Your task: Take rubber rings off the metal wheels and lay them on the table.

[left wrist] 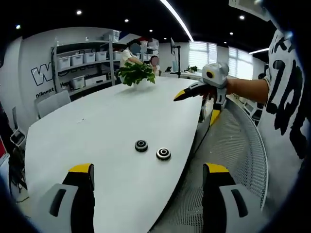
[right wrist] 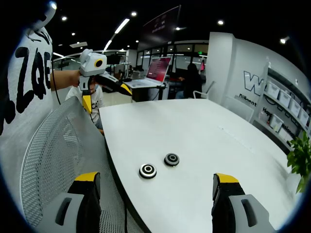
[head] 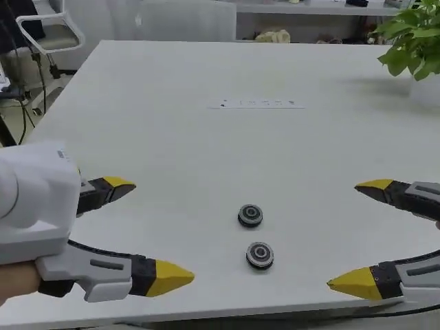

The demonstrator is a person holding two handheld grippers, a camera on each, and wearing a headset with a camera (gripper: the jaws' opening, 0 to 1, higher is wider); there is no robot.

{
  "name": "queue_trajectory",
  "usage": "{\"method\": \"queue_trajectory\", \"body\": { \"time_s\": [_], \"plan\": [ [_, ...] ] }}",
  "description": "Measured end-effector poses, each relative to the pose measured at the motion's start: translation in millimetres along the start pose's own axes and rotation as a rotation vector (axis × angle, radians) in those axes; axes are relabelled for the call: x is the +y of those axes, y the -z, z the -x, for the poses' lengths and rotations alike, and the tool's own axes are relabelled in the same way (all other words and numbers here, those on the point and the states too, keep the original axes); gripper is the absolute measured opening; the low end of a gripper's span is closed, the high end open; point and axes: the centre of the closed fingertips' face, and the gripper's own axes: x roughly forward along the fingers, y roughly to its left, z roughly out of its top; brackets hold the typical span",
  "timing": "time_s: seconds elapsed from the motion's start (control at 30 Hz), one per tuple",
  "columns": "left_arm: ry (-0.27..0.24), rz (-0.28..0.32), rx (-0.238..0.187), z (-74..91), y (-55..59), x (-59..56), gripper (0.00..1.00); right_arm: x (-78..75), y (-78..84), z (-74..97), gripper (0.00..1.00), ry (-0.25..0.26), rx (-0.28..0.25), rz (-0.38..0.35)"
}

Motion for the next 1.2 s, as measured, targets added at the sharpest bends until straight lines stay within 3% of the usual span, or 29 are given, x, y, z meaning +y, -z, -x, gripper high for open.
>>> {"method": "queue_trajectory", "body": {
  "time_s": [0.5,0.73,0.9,1.2],
  "plan": [
    [0.014,-0.020,-0.002,1.5,0.6,-1.7,0.91,2.5,-3.7,0.7,0.96,0.015,0.016,0.028],
    [-0.006,0.006,-0.012,2.2,-2.9,1.0,0.91,-1.3,-2.7,-3.8,0.96,-0.020,0.026,0.039],
    [-0.013,0.013,0.002,-4.1,0.8,2.8,0.91,-5.0,-4.8,-4.2,0.96,-0.022,0.000,0.026],
    [-0.013,0.035,0.012,-6.3,4.0,-0.3,0.91,-4.1,-0.2,-8.2,0.96,-0.052,0.021,0.041]
  ]
}}
